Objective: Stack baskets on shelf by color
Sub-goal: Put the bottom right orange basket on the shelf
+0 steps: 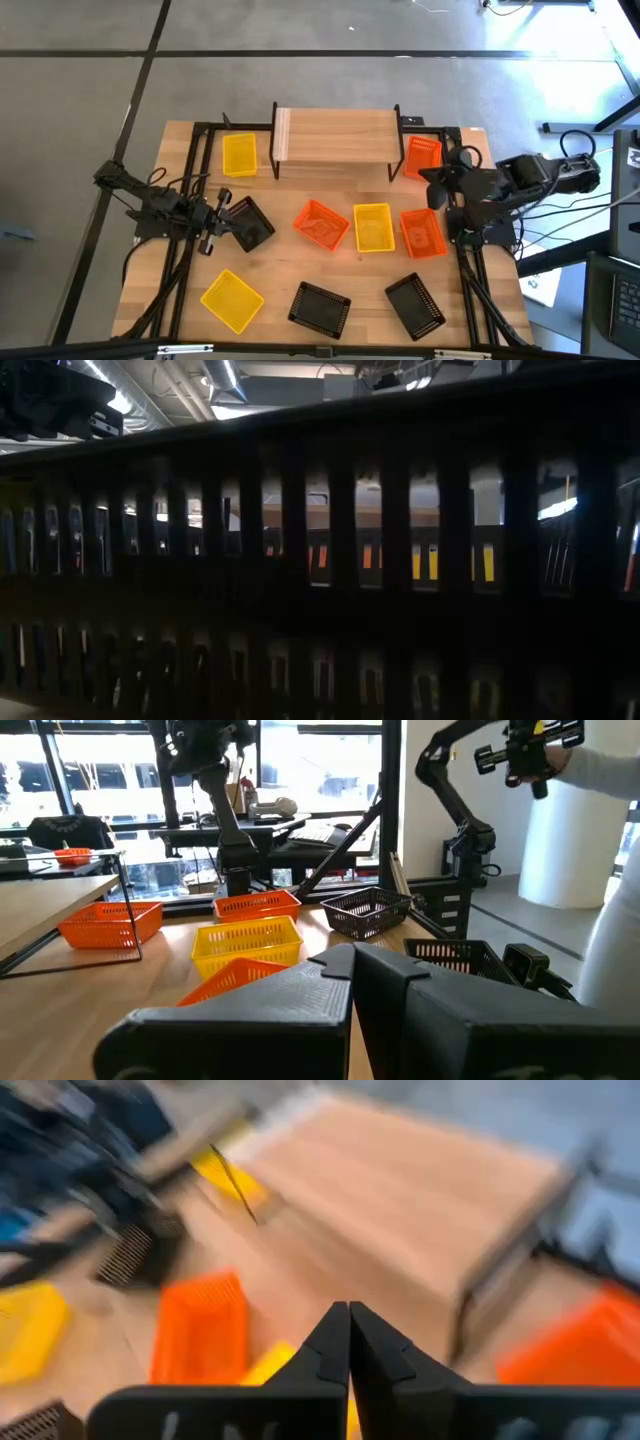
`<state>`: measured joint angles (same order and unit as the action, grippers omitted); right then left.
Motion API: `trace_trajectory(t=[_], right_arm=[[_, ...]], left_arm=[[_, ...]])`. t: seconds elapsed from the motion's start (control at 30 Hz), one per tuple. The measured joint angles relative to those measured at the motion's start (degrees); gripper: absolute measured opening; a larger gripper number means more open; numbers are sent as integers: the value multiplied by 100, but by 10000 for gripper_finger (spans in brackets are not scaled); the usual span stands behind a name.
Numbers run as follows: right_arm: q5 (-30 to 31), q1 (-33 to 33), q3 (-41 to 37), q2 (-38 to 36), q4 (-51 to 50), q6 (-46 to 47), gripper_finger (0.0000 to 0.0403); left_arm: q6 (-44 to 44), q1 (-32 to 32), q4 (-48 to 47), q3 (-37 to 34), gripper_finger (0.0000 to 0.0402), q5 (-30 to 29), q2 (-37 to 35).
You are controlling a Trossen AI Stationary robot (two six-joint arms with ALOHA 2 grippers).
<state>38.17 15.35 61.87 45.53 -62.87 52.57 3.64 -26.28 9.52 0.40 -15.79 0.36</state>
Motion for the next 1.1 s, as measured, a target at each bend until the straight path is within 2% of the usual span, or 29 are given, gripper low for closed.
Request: trace_trajectory(t=[0.1,0.27,0.53,0.67,0.83,0.93,1.1], right_arm=[[-490,-275,561,475,-1222,620,0],[-866,-706,1028,897,-2284,561,0],[-1723,-1381,1081,951,-2294,-326,15],[-2282,-1715,1081,956,-2213,-776,38],[-2690,-2044,1081,1030,-1904,-1593,80],[-3040,-2319,1081,1170,-1735,-2072,105],[-3220,-2943,1081,1591,-1800,-2545,125]], left_arm=[[1,1,0,1,0,0,2],[443,1,0,1,0,0,2],[465,0,2,2,0,-7,2],[467,1,72,2,0,-20,1],[400,2,496,2,0,-62,2],[108,0,776,2,0,-310,2],[-773,0,865,93,0,-912,4]])
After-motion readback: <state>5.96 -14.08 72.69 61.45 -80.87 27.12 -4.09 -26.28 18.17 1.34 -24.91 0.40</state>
